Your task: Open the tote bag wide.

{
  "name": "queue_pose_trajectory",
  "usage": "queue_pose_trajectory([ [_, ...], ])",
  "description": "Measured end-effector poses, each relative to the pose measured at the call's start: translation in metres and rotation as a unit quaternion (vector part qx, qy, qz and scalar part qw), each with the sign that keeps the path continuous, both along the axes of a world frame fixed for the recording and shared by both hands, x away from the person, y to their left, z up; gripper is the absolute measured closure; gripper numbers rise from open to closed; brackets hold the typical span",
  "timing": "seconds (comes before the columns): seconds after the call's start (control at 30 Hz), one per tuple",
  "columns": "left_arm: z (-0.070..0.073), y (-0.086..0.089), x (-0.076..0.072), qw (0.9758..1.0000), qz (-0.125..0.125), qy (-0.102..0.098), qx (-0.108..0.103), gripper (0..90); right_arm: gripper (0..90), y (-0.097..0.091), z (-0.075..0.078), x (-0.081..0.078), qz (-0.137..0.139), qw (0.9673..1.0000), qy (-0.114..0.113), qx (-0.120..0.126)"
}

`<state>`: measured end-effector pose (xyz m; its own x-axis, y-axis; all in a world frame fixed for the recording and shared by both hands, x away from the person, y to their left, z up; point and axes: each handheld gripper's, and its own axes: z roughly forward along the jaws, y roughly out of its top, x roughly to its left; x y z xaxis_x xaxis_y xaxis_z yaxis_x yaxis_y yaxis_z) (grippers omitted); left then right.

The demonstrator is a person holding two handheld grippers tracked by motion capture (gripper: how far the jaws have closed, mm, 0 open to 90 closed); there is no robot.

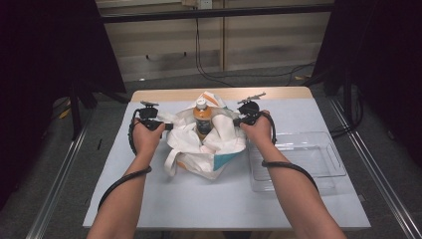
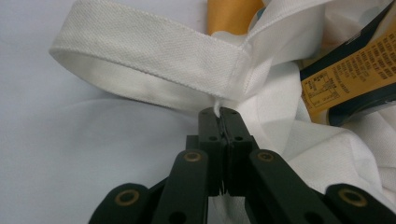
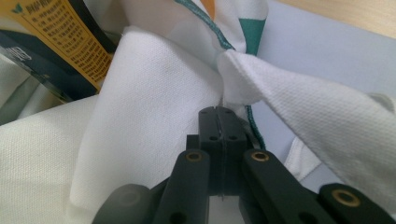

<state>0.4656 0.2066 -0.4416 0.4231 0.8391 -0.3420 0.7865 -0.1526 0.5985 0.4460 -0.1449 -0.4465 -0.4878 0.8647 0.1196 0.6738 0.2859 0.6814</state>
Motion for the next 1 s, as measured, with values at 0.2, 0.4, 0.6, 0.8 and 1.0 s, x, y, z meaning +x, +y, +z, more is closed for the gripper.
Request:
queue_pose_trajectory([
  [0.2, -0.004, -0.001, 0.001, 1.0000, 0.000, 0.002, 0.001, 88.7, 90.0, 0.002, -0.003, 0.001, 0.001, 0.9999, 0.008, -0.009],
  [0.4, -0.009, -0.001, 0.001, 1.0000, 0.000, 0.004, 0.001, 88.6, 90.0, 0.002, -0.003, 0.002, 0.004, 0.9998, 0.011, -0.015],
  [0.6, -0.008, -0.001, -0.001, 0.9999, -0.010, 0.002, 0.012, 88.6, 90.0, 0.001, -0.003, 0.001, -0.001, 0.9999, 0.009, -0.005],
  [0.8, 0.001, -0.001, -0.004, 1.0000, 0.002, -0.003, 0.000, 87.3, 90.0, -0.002, 0.002, -0.002, -0.003, 0.9999, 0.002, 0.012],
  [1.0, 0.012, 0.000, -0.008, 0.9995, 0.016, -0.022, -0.018, 82.9, 89.7, -0.002, 0.010, -0.007, 0.001, 0.9999, -0.004, 0.017],
])
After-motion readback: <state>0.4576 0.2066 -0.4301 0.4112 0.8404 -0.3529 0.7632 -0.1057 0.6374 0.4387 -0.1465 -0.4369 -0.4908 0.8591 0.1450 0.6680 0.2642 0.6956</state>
